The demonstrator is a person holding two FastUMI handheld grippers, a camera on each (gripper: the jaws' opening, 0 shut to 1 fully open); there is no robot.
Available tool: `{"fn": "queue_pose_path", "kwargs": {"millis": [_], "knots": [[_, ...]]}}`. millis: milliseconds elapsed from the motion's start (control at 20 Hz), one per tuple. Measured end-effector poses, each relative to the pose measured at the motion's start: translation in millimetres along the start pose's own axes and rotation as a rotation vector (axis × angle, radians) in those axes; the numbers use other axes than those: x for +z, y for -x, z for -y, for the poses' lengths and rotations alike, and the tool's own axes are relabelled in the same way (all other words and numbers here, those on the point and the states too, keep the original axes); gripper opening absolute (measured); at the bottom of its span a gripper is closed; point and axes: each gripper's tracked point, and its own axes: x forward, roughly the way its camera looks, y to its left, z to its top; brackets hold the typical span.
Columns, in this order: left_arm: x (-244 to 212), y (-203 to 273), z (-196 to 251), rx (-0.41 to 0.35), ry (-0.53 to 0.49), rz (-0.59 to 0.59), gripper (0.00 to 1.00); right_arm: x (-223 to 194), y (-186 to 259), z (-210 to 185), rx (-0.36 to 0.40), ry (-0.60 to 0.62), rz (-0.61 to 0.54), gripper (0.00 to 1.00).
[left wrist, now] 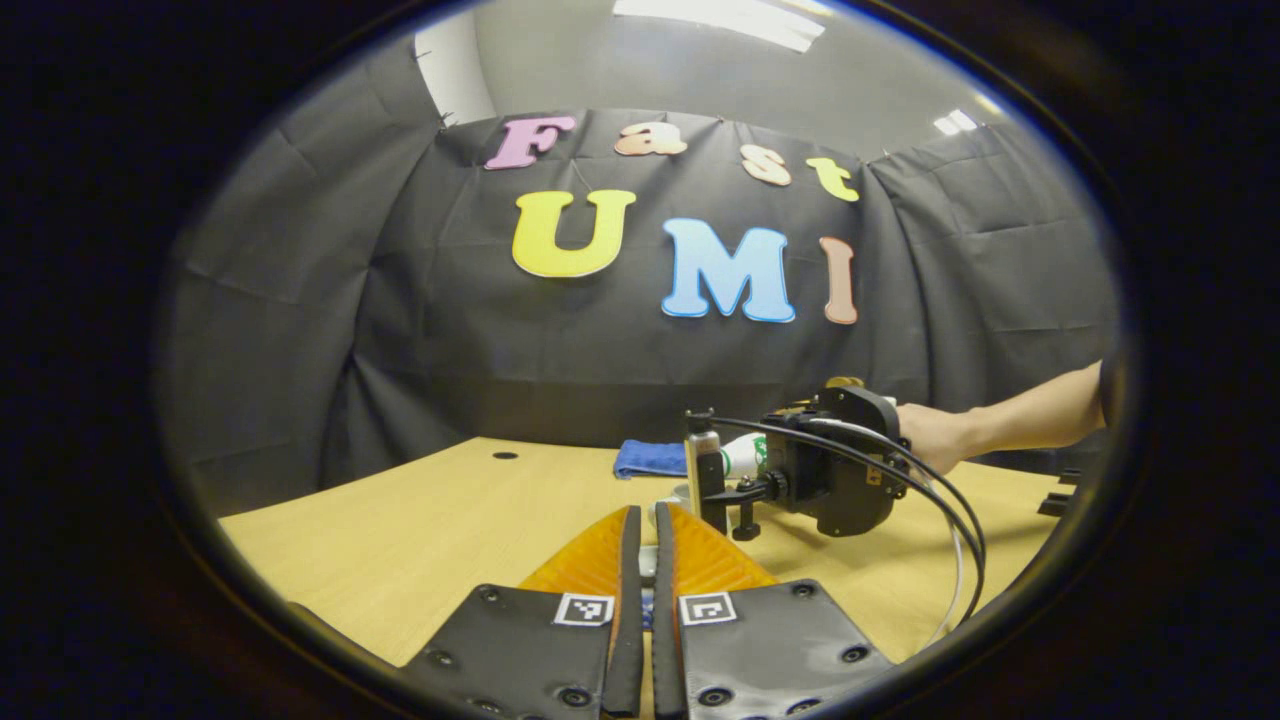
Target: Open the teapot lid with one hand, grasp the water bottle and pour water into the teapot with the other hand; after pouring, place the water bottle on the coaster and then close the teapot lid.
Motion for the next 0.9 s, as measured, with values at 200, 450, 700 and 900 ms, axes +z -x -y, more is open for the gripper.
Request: {"fn": "queue_pose_path", "kwargs": {"millis": [200, 450, 700, 900], "knots": [[-1, 0, -1, 0.003, -0.012, -0.003, 0.14, 1, -1, 10, -0.032, 0.053, 0.008, 0.7], [-4, -1, -1, 0.007, -0.014, -0.009, 0.1, 1, 0, 25, -0.068, 0.109, 0.017, 0.7], [-5, -1, -2, 0.001, -0.003, -0.019, 0.14, -3, 1, 33, -0.085, 0.132, 0.013, 0.7], [-5, -1, -2, 0.007, -0.009, -0.017, 0.1, -2, 3, 37, -0.091, 0.157, 0.017, 0.7]]}}
